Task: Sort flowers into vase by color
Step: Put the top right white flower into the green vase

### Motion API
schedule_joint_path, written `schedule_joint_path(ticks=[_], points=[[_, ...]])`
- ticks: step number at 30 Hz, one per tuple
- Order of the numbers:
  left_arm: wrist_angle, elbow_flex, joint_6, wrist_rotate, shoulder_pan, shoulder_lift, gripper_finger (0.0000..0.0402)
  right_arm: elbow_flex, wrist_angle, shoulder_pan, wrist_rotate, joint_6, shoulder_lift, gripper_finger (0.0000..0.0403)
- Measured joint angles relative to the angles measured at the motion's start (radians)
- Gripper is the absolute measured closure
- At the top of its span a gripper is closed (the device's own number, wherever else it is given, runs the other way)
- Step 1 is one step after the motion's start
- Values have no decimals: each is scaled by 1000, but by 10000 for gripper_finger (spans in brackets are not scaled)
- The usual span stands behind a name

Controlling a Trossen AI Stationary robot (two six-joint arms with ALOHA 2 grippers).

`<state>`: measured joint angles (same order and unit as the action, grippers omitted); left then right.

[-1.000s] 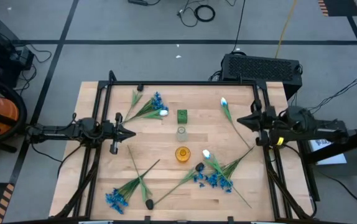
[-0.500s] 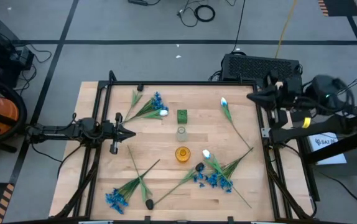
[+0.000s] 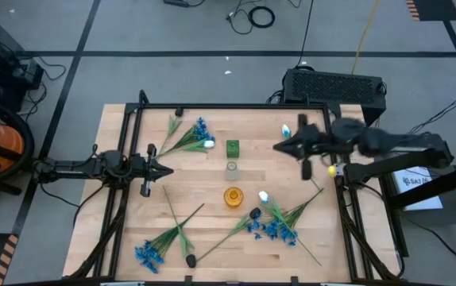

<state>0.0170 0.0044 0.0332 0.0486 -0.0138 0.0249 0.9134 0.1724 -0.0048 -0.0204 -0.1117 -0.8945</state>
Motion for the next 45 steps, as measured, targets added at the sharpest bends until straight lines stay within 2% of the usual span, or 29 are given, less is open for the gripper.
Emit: schedule_joint_path(ticks=[4,7,12,14,16,19,24,29,35,40,45], points=[[0,0,0,0,0,0,377,-212,-269,0,0,-59,-20,403],[1,0,0,0,0,0,377,-304,-358,0,-9,-64,-41,403],[15,0,-21,0,0,0,377,-347,-341,-1,-9,-64,-67,403],[21,0,-180,-3,0,0,377,-347,-323,-2,-9,-62,-73,403],[38,1,-286,-69,1,1,377,-347,-319,-5,-9,-67,-79,403],[115,15,-237,-221,3,9,377,-347,-303,-5,-11,-87,-79,403],[183,133,-166,-233,3,61,377,-347,-244,-5,-46,-91,-79,403],[150,329,-120,-232,3,227,377,-347,-189,-8,-136,-101,-83,403],[37,550,-91,-231,3,535,377,-347,-186,-29,-139,-101,-83,403],[20,616,6,-115,2,750,377,-347,-179,-58,-137,-96,-83,403],[29,641,-1,-129,21,875,377,-347,-141,-79,-134,-137,-83,403]])
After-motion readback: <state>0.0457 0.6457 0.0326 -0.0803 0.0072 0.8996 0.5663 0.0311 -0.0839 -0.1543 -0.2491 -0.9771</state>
